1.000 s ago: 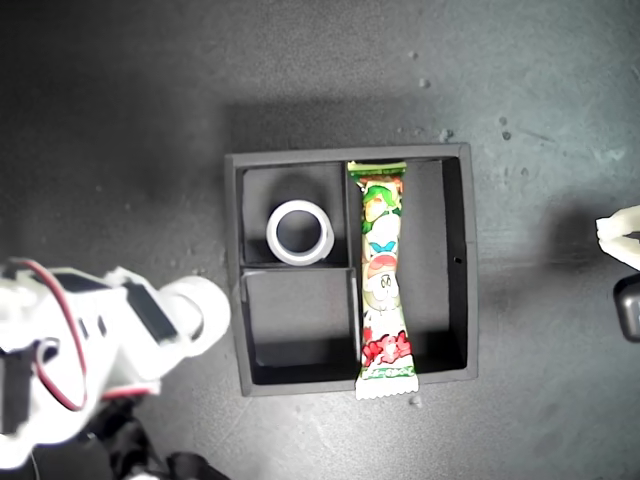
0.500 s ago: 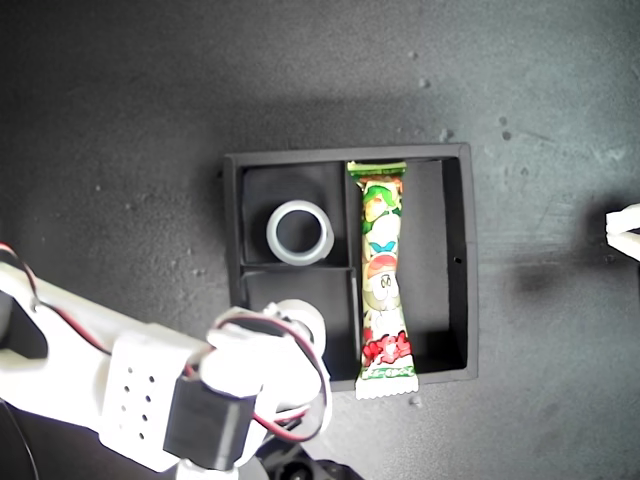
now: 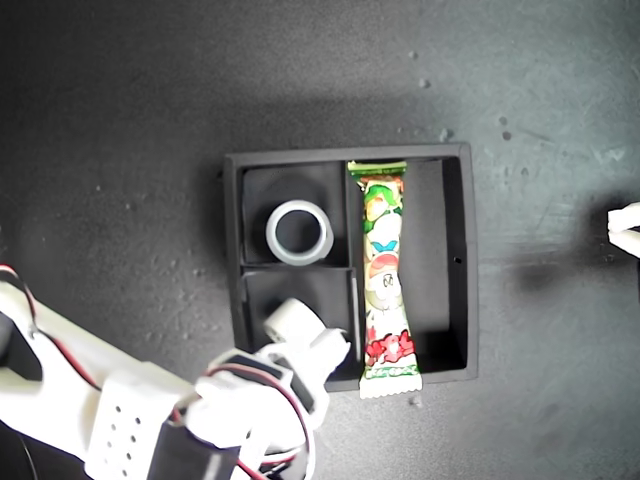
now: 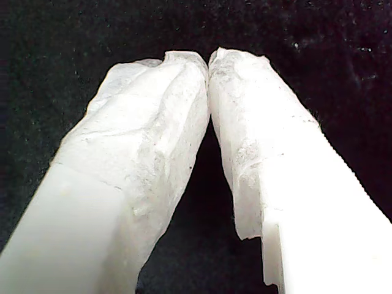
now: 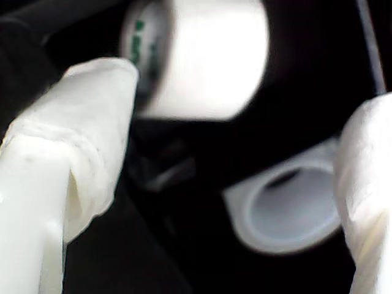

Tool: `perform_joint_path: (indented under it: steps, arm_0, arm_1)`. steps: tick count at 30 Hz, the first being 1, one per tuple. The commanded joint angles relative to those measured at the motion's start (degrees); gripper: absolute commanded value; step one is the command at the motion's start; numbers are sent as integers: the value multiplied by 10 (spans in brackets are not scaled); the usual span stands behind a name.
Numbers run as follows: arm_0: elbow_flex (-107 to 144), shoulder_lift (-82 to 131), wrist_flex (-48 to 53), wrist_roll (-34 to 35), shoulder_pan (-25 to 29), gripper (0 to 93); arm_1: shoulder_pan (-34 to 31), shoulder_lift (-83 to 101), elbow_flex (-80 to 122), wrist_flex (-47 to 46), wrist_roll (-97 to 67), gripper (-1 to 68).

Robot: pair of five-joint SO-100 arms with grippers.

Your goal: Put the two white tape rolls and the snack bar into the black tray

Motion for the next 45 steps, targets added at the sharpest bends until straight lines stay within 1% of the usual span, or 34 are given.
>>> perform_joint_path:
  steps: [1,3,5,8,10,14,16,20,24,26,29,32,34,37,42,45]
  arm_0:
    - [18,69,11,1,3,255]
    - [70,114,11,0,-4,240]
    - [167,194,11,-5,-24,194]
    - [362,342,11,-32,-78,104]
    - [486,432,6,-35,-119,56]
    - [692,588,-42,-16,-178,34]
    - [800,675,-85,-9,-202,1]
    - [997,826,-153,-18,-229,1]
    - [1130,901,-205,-51,-225,1]
    - [1208,941,-254,-77,-215,1]
    - [1309,997,-325,-111,-197,0]
    - [1385,1053,-365,-141,-181,0]
    - [1425,1096,-374,-152,-177,0]
    - [1477,1169,-374,-164,-173,0]
    - [1552,1252,-370,-192,-152,0]
    - [1593,1328,-341,-210,-137,0]
  arm_1:
    - [0,5,7,4,-3,-6]
    - [0,5,7,11,1,-6]
    - [3,5,7,25,8,-6]
    - [13,5,7,54,21,-5]
    - [13,5,7,56,21,-4]
    - [14,5,7,83,43,-3]
    - [12,5,7,105,77,-3]
    - [-7,1,7,134,163,-2]
    - [-17,4,7,139,185,4]
    - [-42,4,7,133,190,49]
    - [-54,4,7,136,191,49]
    - [-55,4,7,144,165,49]
    - [-57,4,7,154,114,49]
    - [-59,4,7,155,118,49]
    - [-61,4,7,155,118,49]
    - [-61,4,7,155,118,49]
